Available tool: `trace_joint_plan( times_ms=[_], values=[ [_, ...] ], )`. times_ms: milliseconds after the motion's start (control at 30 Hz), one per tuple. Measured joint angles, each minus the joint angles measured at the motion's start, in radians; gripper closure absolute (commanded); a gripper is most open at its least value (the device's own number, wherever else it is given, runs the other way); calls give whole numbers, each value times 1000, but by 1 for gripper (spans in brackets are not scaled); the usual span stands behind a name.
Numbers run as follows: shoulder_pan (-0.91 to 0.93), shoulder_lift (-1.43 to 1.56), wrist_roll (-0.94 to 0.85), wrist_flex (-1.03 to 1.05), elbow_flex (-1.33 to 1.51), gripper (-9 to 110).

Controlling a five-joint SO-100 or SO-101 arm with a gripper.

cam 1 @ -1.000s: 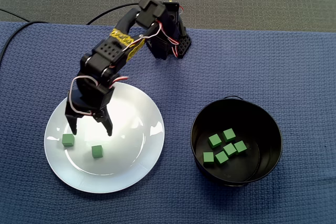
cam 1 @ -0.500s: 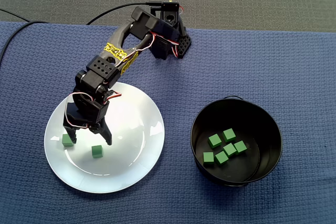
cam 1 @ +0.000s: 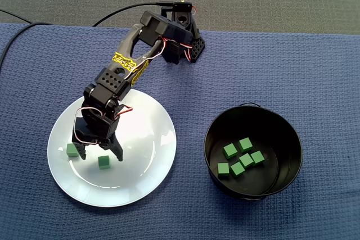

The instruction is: Pick up the items on the white plate and put them in the black container.

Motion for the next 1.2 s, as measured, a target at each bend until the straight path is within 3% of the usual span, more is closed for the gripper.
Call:
trace_joint_plan(
  times_ms=[467, 667, 1200],
  values=[
    [-3, -46, 8, -49, 6, 68],
    [-3, -46, 9, -52, 20, 92],
    [-5, -32, 3, -302, 179, 101]
  ],
)
